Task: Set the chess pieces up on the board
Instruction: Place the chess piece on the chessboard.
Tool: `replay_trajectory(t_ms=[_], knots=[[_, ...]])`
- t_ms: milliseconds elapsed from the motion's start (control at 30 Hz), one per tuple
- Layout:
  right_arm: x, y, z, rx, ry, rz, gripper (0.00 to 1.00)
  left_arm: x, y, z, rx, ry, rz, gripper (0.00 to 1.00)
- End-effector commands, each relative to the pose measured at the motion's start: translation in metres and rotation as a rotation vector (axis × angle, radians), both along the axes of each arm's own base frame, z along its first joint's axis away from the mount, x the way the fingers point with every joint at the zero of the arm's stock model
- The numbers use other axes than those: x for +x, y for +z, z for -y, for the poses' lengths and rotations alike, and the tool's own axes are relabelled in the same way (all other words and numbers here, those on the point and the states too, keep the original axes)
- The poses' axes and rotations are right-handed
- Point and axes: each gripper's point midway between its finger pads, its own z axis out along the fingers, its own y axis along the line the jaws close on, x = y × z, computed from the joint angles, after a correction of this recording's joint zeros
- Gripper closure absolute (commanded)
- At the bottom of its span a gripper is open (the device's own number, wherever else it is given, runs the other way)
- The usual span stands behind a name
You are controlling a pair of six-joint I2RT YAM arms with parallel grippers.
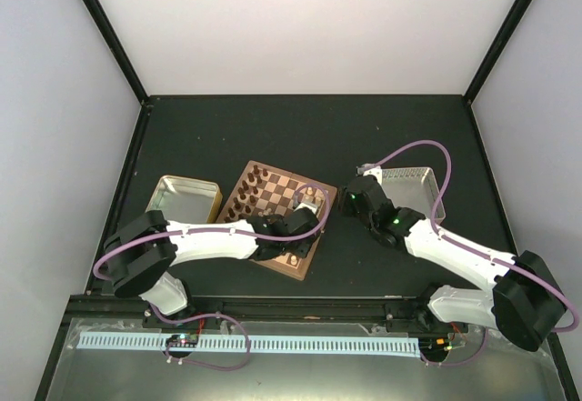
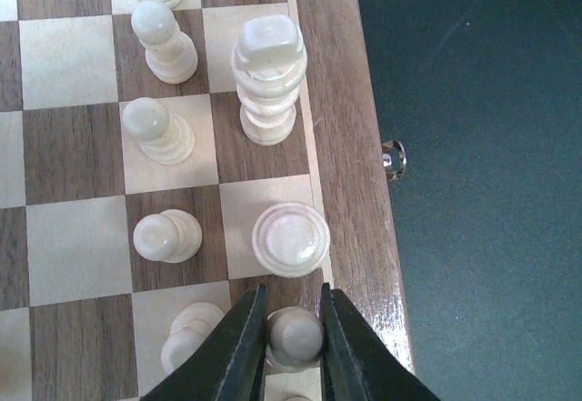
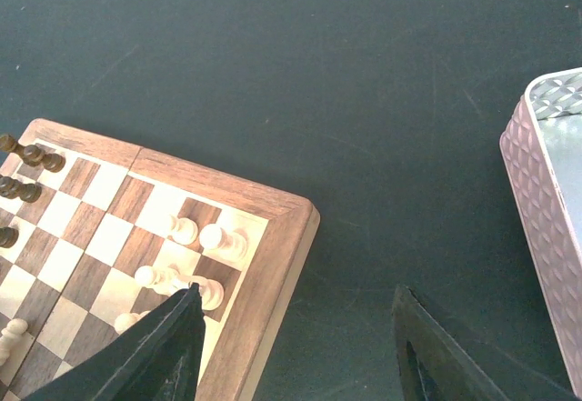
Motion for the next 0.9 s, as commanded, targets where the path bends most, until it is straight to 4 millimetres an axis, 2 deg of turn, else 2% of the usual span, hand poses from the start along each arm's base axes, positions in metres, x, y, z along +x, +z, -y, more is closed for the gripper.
replay_trajectory(t_ms=[0,200,467,567,733,867], knots=[[0.006,0.01,-0.002,0.018,-0.01,0.021,0.43,0.0,-0.001,-0.001,-0.009,0.008,-0.011,0.81],[0.006,0.01,-0.004,0.024,-0.003,0.019,0.43,0.001,0.009,-0.001,-0.024,0.009,0.002,0.78],[0.006,0.016,-0.004,0.031,0.0,0.03,0.43,0.006,0.04,0.0,-0.066,0.012,0.04,0.73],[0.004,0.025,-0.011,0.05,0.039,0.029,0.43,0.008,0.052,-0.005,-0.08,0.032,0.038,0.7],[0.005,0.054,-0.041,0.1,0.176,0.028,0.41,0.022,0.077,-0.027,-0.145,0.117,0.031,0.69],[0.003,0.066,-0.066,0.127,0.285,0.022,0.41,0.034,0.1,-0.059,-0.262,0.214,0.049,0.64]])
